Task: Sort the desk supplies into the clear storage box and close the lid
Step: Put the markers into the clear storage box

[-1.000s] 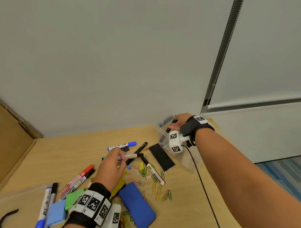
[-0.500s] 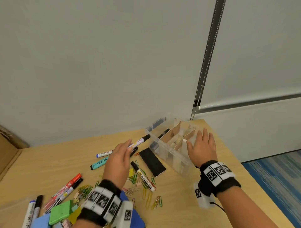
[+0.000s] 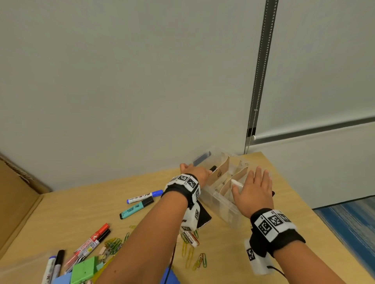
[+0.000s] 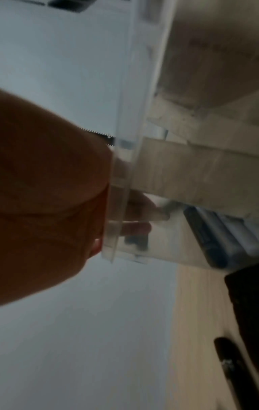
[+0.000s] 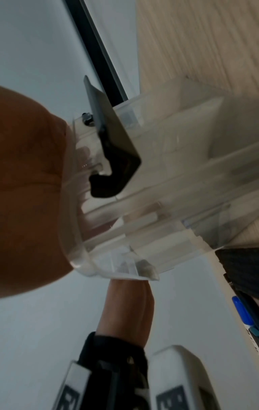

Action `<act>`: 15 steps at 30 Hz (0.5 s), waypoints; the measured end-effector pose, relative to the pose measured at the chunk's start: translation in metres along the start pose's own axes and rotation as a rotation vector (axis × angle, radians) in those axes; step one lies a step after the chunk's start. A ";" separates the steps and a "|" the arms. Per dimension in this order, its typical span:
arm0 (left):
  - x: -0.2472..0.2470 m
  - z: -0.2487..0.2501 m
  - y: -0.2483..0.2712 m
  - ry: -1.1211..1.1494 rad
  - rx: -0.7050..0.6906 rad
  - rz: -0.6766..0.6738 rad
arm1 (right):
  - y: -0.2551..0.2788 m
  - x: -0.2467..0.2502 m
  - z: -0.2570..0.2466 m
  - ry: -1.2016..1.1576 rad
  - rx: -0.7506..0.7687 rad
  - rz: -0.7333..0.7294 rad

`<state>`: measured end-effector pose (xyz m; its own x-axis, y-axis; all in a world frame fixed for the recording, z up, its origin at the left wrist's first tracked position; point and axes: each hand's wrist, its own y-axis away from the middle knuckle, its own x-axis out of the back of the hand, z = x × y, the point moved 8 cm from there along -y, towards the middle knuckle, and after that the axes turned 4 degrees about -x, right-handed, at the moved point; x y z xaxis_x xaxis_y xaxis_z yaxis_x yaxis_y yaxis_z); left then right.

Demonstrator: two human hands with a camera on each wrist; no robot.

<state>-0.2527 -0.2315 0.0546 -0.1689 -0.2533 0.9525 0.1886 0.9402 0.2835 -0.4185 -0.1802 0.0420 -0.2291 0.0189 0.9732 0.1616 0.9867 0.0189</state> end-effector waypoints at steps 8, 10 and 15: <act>0.022 -0.035 0.052 0.649 -0.058 0.465 | 0.001 0.000 0.002 -0.024 0.021 0.022; 0.014 -0.052 0.079 0.662 -0.047 0.548 | 0.000 0.000 0.002 -0.040 0.033 0.035; -0.046 -0.099 0.133 0.628 0.067 0.486 | 0.005 0.007 0.000 -0.109 0.070 0.068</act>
<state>-0.1238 -0.1179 0.0597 0.4980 0.1262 0.8580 0.0394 0.9850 -0.1678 -0.4191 -0.1749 0.0493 -0.3229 0.1001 0.9411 0.1144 0.9912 -0.0662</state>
